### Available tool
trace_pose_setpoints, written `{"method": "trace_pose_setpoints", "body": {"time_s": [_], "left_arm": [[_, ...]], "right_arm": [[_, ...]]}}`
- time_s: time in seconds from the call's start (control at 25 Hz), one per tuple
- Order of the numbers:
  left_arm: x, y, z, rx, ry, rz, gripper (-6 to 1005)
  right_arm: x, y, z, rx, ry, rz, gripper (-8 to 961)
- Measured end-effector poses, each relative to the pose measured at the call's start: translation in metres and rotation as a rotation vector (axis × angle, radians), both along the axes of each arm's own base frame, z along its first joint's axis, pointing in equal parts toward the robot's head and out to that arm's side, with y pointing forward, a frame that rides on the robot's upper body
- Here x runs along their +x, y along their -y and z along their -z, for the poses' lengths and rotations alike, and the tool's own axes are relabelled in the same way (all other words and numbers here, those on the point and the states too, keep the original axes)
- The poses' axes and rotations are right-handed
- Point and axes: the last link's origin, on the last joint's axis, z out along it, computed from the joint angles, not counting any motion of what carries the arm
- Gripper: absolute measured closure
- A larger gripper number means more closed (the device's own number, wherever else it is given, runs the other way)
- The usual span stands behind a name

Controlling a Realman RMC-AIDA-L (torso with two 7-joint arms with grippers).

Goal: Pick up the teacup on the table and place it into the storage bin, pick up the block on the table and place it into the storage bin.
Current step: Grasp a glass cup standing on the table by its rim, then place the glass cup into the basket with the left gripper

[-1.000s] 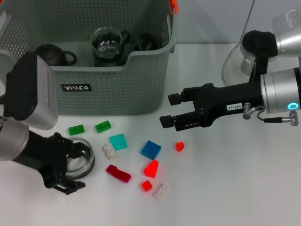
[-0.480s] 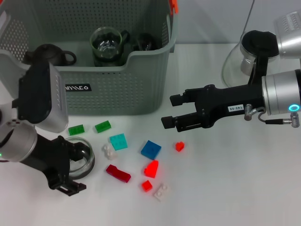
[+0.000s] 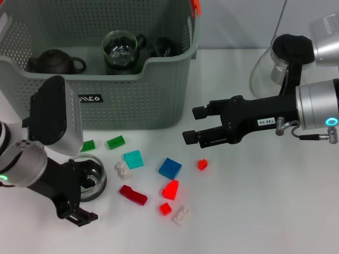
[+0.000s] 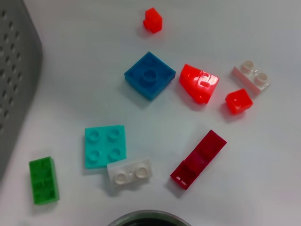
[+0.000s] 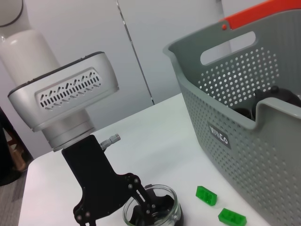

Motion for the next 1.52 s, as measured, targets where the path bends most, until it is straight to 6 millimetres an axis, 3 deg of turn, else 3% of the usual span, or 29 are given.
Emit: {"method": "trace_pose_setpoints", "body": {"time_s": [0.2,0.4,0.76,0.96,1.16,1.52], "left_arm": [[-0.002,-0.002,0.001,0.011,-0.003,-0.012,246],[-0.001,-0.004,0.0,0.017,-0.002,-0.017,325],[-0.002,-0.004,0.0,0.009,-0.003,-0.015,555],[-0.001,-0.004,0.0,0.01,-0.003,-0.02,802],[0.0,-0.005,0.0,0.012,-0.003,-0.018,958],[0.015,-0.002,-0.013,0.019,0.008,-0.003,957]], "right_arm": [[0.0,0.0,0.0,0.002,-0.001,-0.001,102],[0.0,-0.001,-0.001,0.004,-0.001,-0.004,103],[0.0,0.0,-0.001,0.003,-0.001,-0.002,102],[0.001,0.0,-0.001,0.001,-0.001,0.002,103],[0.0,0.001,-0.001,-0.003,-0.002,0.0,103],[0.0,0.001,-0.001,-0.002,-0.003,-0.004,102]]}}
